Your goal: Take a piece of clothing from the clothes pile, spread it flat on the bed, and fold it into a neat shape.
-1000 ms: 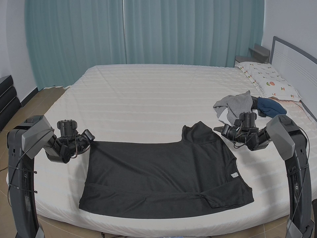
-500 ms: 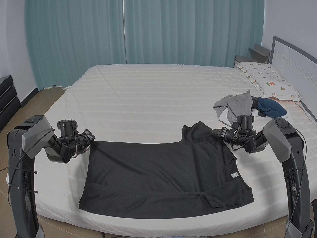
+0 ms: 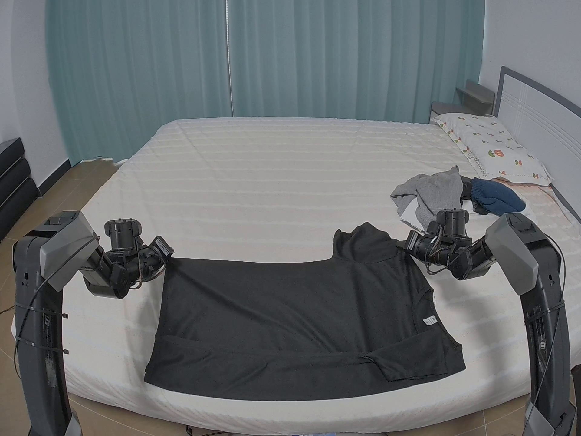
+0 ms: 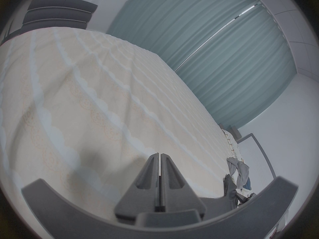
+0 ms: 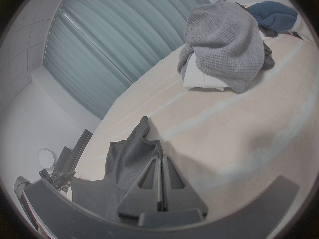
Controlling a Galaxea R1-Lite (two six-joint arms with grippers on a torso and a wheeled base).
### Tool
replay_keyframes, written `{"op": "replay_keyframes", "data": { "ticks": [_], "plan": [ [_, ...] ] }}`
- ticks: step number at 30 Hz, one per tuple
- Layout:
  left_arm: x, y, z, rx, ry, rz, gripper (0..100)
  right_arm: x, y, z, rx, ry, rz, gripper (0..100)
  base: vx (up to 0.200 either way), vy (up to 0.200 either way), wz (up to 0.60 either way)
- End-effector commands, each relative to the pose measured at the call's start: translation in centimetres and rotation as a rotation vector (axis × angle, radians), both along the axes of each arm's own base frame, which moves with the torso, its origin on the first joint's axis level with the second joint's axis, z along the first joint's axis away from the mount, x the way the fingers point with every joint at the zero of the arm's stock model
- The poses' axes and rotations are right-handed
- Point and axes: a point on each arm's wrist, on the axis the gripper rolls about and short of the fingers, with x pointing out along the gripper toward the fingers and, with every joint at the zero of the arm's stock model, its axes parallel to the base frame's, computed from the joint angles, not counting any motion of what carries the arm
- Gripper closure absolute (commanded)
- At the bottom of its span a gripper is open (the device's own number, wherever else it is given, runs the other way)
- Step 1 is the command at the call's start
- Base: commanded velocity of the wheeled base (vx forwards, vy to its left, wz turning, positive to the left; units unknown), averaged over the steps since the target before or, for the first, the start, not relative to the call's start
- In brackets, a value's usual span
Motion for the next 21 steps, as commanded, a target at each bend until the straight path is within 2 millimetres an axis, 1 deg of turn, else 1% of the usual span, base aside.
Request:
{"op": "replay_keyframes", "data": {
  "ticks": [1, 6, 10, 19, 21],
  "plan": [
    [0.0, 0.2, 0.4, 0.007, -0.010, 0.018, 100, -0.3, -0.4, 1.4, 0.005, -0.025, -0.009, 100, 0.000, 0.000, 0.00],
    [0.0, 0.5, 1.0, 0.019, -0.019, 0.042, 100, -0.4, -0.8, 1.4, 0.007, -0.036, -0.024, 100, 0.000, 0.000, 0.00],
    [-0.1, 0.6, 1.0, 0.019, -0.017, 0.045, 100, -0.7, -1.3, 1.8, 0.008, -0.044, -0.033, 100, 0.000, 0.000, 0.00],
    [-0.5, 0.6, 2.0, 0.019, -0.035, 0.046, 100, -1.0, -1.6, 3.4, 0.043, -0.101, -0.054, 100, 0.000, 0.000, 0.00],
    [-0.5, 0.4, 2.0, 0.019, -0.034, 0.043, 100, -1.2, -2.3, 3.7, 0.043, -0.098, -0.067, 100, 0.000, 0.000, 0.00]
  ]
}}
